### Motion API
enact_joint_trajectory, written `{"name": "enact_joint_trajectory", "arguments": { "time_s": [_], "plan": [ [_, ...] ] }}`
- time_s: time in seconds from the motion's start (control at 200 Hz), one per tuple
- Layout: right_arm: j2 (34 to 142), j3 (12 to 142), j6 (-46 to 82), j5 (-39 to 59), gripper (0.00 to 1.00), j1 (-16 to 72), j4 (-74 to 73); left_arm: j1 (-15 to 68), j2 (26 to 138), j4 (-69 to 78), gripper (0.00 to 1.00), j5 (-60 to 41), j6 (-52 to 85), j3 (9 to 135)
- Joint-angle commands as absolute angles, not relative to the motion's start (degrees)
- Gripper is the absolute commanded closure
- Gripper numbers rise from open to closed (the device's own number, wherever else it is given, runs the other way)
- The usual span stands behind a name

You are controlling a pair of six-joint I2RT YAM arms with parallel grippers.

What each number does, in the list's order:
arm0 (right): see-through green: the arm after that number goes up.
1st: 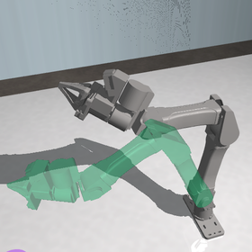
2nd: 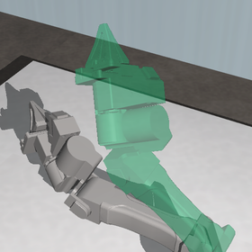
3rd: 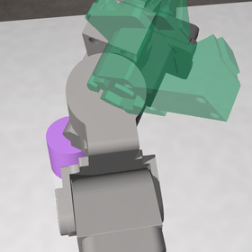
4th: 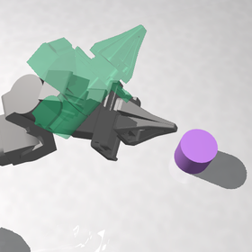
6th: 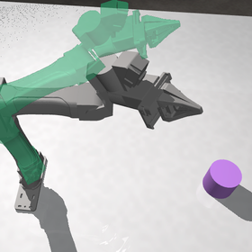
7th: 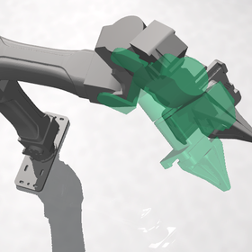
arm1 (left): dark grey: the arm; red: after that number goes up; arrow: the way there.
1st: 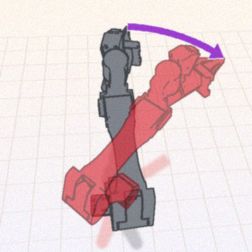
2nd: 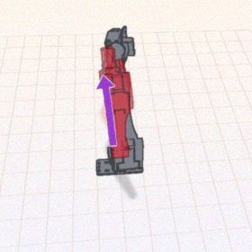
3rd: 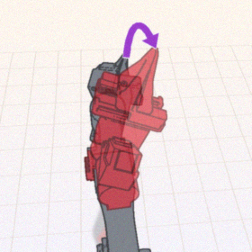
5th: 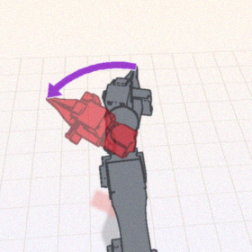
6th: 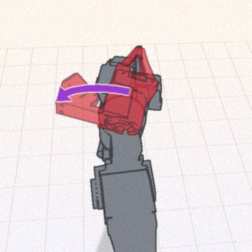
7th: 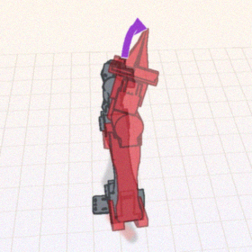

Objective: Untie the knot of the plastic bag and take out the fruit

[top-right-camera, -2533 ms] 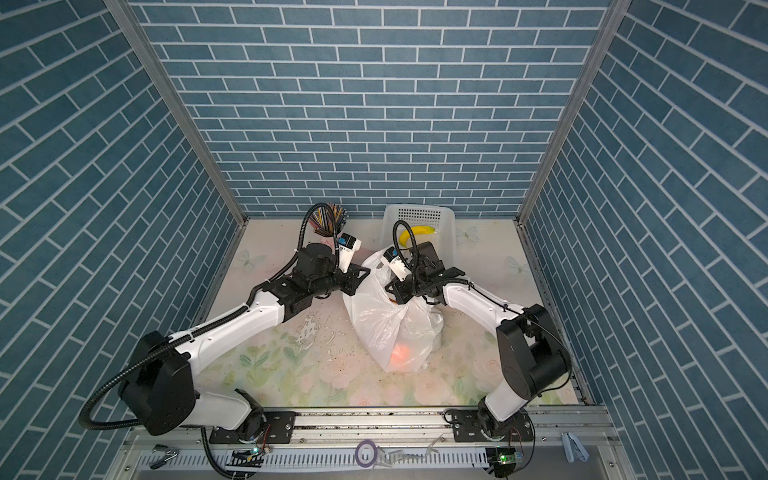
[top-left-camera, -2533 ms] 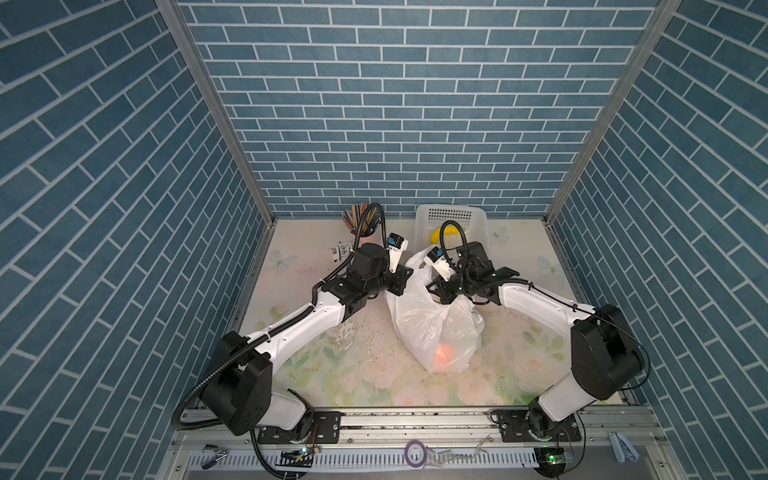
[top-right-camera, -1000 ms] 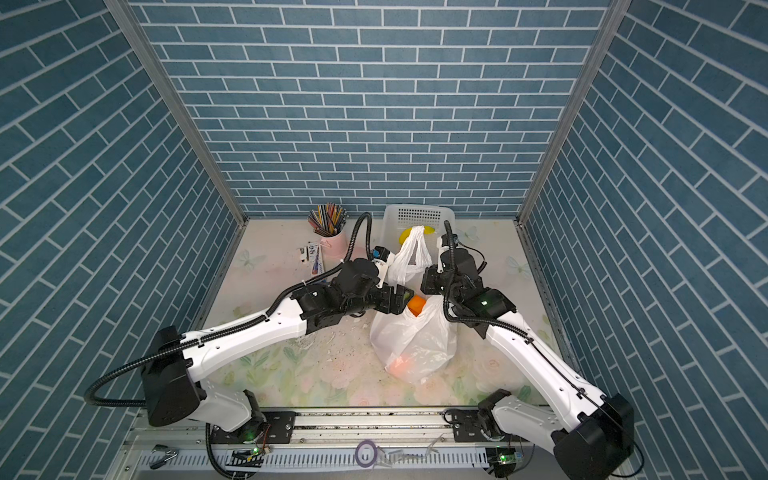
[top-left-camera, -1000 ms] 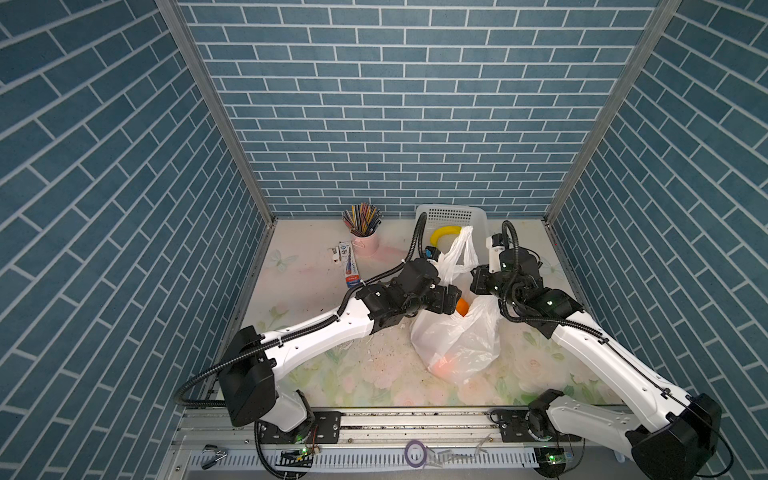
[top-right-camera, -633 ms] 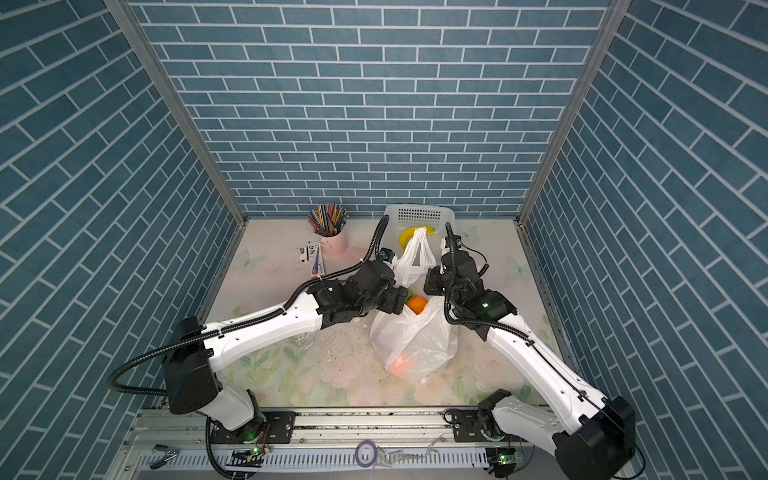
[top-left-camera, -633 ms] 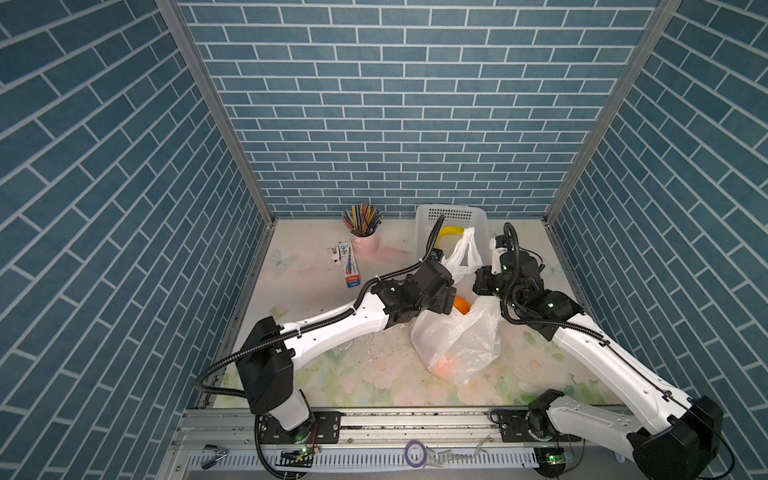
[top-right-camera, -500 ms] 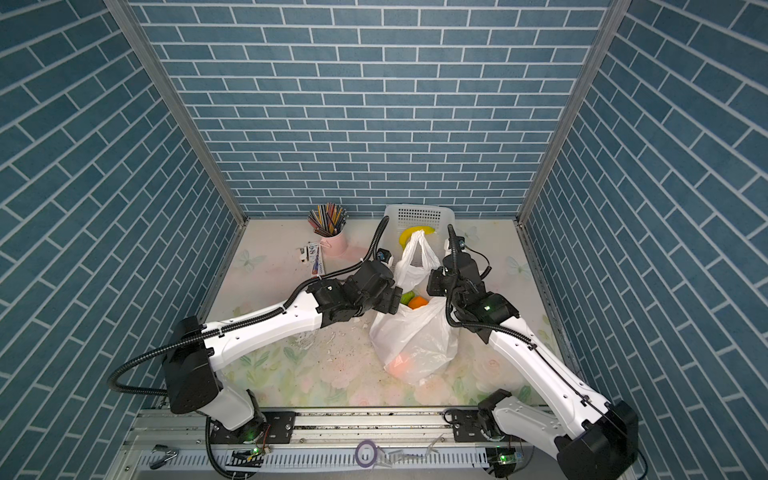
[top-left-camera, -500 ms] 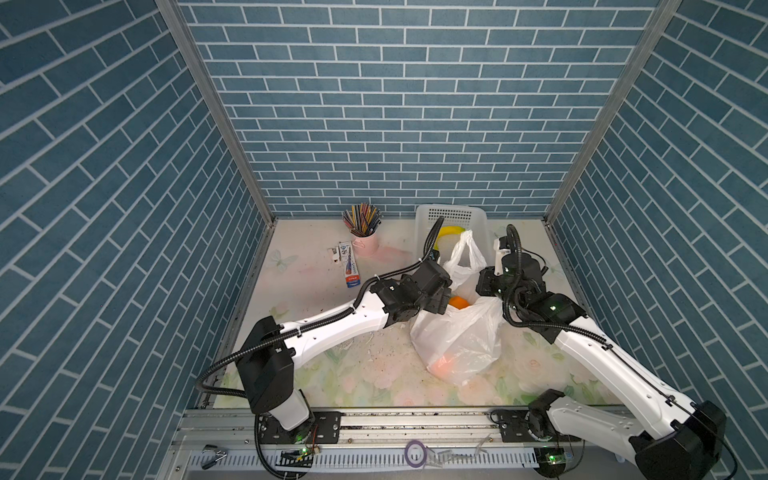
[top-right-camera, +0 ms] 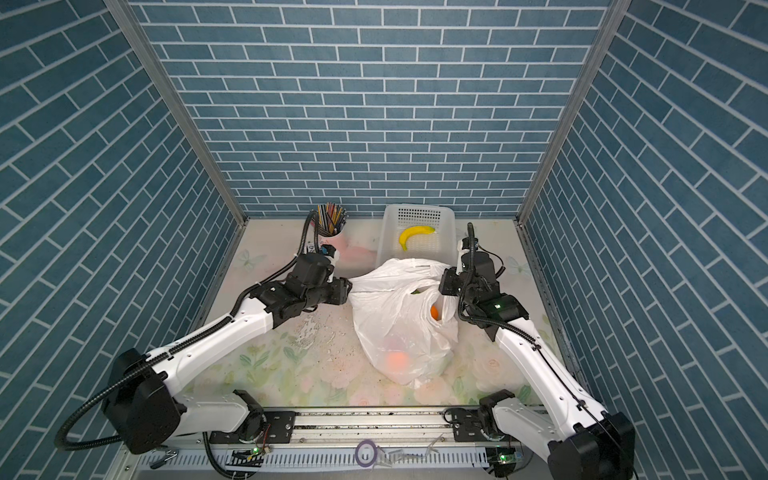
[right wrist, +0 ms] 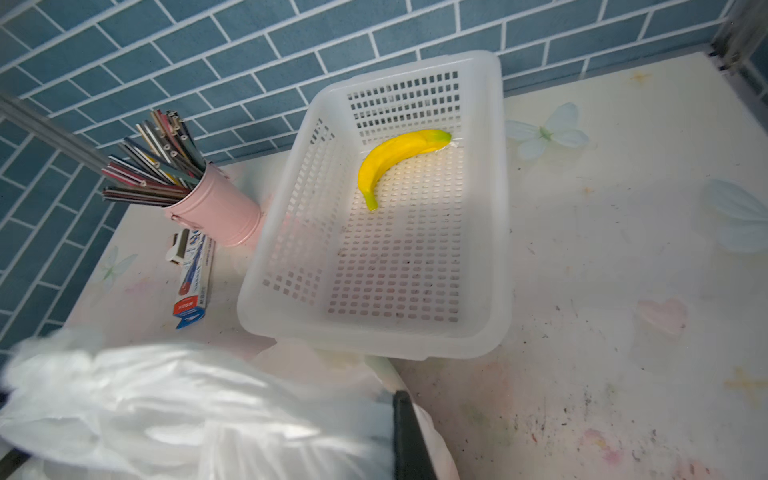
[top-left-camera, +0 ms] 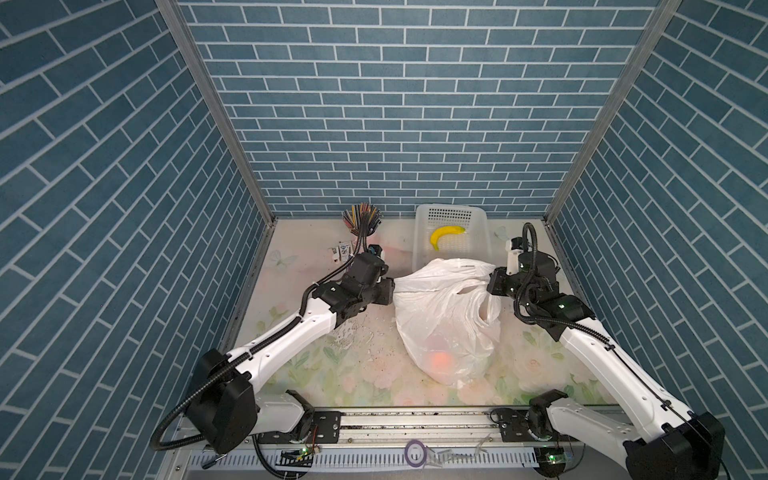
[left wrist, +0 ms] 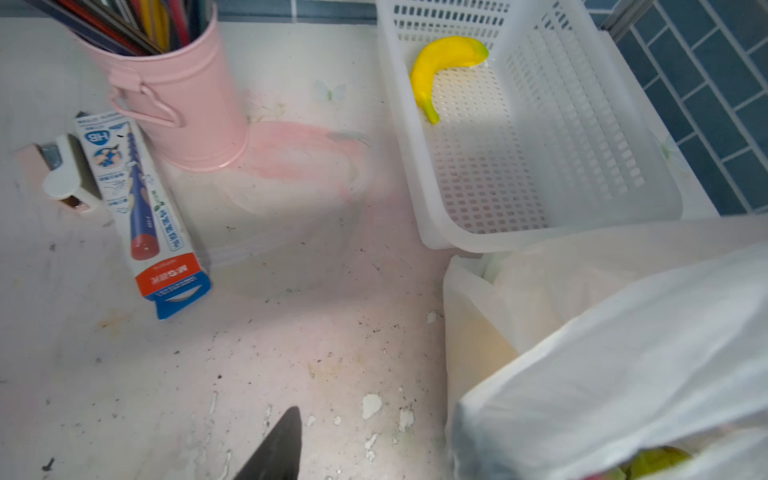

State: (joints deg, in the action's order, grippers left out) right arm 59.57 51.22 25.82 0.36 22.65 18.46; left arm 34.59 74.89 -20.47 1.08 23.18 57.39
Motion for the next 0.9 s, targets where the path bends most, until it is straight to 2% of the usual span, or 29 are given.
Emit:
{"name": "enact_joint_trajectory", "arguments": {
  "time_s": [0.0,0.16,0.265,0.375,0.445,0.505,0.73,0.895],
  "plan": [
    [59.13,50.78,28.41,5.74,1.00,20.65,16.61,29.63,72.39,-20.40,0.43,0.01,20.55,56.36],
    [59.43,50.02,29.00,6.32,1.00,18.76,16.61,24.91,70.26,-22.42,0.41,-0.11,18.08,56.55],
    [59.82,49.66,28.81,6.88,1.00,18.35,16.07,22.80,68.31,-22.43,0.33,-2.48,16.65,56.70],
    [60.33,49.40,27.05,12.02,1.00,18.37,13.65,22.80,66.13,-17.43,0.20,-15.74,12.98,56.11],
    [60.48,48.97,25.50,15.81,1.00,18.37,11.91,23.02,64.99,-13.29,0.16,-23.49,11.95,55.56],
    [60.56,48.46,25.24,16.63,1.00,18.36,11.10,23.50,64.68,-11.09,0.15,-26.36,11.52,56.08],
    [61.75,49.17,23.50,21.27,1.00,18.37,9.73,28.89,68.47,-10.01,0.15,-26.48,5.28,63.87],
    [62.54,50.33,22.57,25.02,1.00,18.41,8.93,35.96,76.38,-13.62,0.12,-25.67,-3.34,72.99]
  ]
}}
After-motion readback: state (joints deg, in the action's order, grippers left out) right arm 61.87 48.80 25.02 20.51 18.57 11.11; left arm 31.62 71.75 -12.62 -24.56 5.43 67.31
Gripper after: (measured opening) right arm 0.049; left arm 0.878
